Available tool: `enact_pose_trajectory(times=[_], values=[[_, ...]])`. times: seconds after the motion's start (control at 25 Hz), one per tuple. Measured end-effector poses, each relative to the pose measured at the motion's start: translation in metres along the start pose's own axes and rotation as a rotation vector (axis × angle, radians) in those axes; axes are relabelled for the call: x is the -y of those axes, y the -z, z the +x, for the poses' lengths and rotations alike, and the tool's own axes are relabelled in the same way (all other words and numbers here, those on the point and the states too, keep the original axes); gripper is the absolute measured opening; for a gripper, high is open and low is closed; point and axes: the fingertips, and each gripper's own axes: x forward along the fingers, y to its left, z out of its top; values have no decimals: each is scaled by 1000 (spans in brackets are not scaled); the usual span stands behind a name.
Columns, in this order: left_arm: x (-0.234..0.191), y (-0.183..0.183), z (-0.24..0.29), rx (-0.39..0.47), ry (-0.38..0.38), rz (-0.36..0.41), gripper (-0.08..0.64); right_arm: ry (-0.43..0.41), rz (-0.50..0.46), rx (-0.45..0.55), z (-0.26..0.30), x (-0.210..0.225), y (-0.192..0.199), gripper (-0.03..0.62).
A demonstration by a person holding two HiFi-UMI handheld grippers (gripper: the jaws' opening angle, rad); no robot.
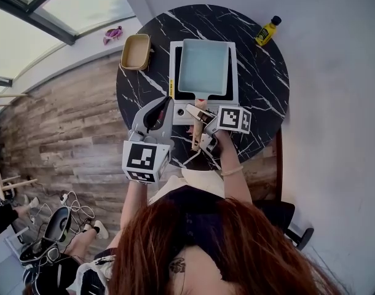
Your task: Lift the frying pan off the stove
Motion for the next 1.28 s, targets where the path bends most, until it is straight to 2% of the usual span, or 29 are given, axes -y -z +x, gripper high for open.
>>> enact_pose_trajectory(times=[0.52, 1.28], values=[[-2, -5, -19, 20, -15, 7, 12, 42, -16, 11, -7, 0, 8, 139], [8, -10, -62, 67, -10, 17, 12, 8, -56, 32, -25, -32, 36, 137]])
